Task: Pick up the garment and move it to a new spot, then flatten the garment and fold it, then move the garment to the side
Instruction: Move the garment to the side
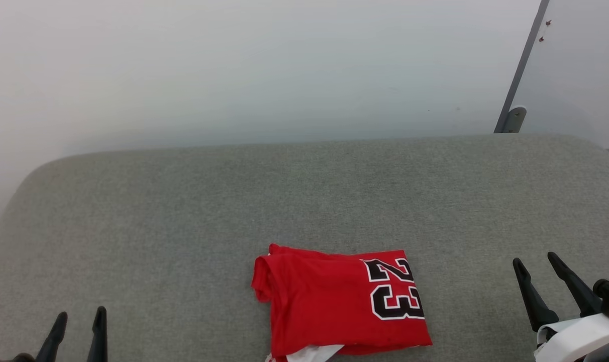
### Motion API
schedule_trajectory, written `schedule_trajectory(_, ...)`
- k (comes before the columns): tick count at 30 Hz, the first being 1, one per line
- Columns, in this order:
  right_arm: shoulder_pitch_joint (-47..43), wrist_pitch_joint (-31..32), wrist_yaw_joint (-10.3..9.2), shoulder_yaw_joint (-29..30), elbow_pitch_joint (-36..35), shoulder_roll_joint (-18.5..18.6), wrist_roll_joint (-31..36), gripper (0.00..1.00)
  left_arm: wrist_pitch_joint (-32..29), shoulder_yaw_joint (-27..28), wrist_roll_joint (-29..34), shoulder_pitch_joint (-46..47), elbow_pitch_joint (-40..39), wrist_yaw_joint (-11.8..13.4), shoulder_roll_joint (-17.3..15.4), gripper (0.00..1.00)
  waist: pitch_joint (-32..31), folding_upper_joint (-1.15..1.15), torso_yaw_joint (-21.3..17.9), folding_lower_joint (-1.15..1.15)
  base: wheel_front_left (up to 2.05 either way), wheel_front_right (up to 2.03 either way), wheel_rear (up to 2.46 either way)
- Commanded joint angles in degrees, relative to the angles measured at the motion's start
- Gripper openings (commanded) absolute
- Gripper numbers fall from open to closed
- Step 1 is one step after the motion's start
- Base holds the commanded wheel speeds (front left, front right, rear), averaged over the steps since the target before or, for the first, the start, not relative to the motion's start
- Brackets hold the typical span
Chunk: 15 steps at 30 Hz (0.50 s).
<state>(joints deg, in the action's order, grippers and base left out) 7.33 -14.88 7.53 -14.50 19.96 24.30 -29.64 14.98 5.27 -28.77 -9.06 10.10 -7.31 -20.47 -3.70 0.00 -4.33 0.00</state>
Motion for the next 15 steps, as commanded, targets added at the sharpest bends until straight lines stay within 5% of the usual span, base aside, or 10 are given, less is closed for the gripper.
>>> schedule_trajectory(1,-0.8,-0.2,-0.10,0.1,-0.2,-0.2,0.4,1.00,0.2,-0.1,-0.2,0.5,-0.1,-0.2,-0.1,1.00,0.1,0.00,0.2,0.00,0.00,0.00,0.00)
schedule_trajectory(15,1.9,7.1,-0.10,-7.2,0.4,-1.0,-3.4,1.00,0.1,-2.7,-1.5,1.8,0.5,-0.2,-0.8,1.00,1.8,0.00,7.2,0.00,0.00,0.00,0.00)
